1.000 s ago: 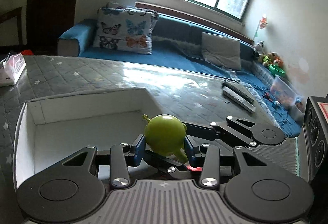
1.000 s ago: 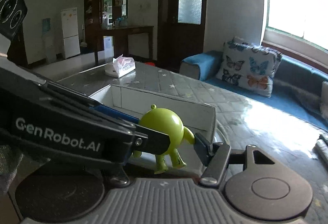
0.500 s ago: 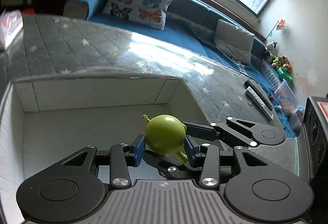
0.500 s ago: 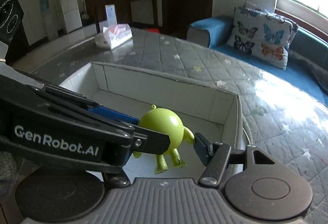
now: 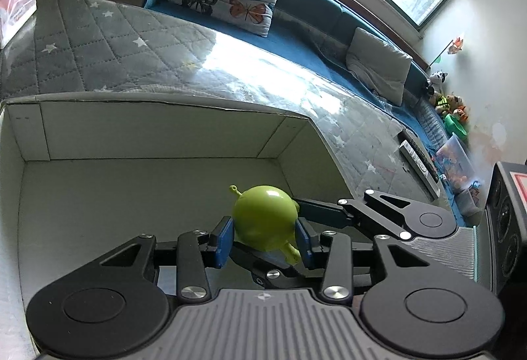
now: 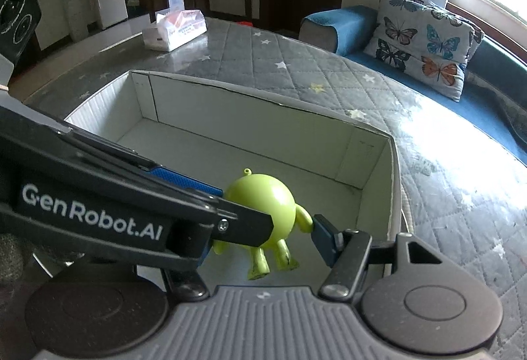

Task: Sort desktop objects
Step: 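Carry the green alien into the white box and open the left tool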

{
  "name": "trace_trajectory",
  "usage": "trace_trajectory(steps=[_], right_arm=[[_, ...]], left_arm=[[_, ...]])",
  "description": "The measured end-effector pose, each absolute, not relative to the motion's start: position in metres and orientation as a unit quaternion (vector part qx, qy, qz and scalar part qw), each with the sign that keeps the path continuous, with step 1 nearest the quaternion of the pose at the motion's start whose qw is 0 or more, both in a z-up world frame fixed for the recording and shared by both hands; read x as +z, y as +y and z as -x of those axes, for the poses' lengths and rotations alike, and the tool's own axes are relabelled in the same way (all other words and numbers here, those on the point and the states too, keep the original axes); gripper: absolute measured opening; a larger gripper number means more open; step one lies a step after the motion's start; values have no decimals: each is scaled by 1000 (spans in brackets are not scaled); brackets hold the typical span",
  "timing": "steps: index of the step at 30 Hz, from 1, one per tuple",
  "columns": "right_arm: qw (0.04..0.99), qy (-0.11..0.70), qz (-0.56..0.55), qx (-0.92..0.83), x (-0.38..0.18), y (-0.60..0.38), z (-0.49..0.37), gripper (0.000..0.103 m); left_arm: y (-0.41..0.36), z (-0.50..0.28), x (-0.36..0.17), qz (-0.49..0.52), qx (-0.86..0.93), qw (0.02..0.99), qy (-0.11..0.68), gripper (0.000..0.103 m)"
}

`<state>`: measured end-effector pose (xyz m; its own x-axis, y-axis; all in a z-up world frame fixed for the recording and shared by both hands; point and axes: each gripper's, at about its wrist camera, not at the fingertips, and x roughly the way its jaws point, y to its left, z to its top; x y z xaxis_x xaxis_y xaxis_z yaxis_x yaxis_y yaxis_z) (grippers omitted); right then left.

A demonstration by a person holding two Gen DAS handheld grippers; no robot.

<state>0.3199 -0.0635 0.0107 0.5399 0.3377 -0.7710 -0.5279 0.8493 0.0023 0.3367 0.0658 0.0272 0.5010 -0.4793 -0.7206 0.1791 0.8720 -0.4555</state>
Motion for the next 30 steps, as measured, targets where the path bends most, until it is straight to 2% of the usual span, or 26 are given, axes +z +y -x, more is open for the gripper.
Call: trace_trajectory(steps=[6,13,30], right_arm=[[873,405,114,246,12,-66,-317,71],[884,384,99,247,27,-78,-305,71],[922,292,92,237,78,-137,-179,81]], left_arm=[[68,-336,29,163,-186,855,457,43],[66,-326,40,155,-180,863,446,43],[59,-229,84,131,-207,887,392,43]])
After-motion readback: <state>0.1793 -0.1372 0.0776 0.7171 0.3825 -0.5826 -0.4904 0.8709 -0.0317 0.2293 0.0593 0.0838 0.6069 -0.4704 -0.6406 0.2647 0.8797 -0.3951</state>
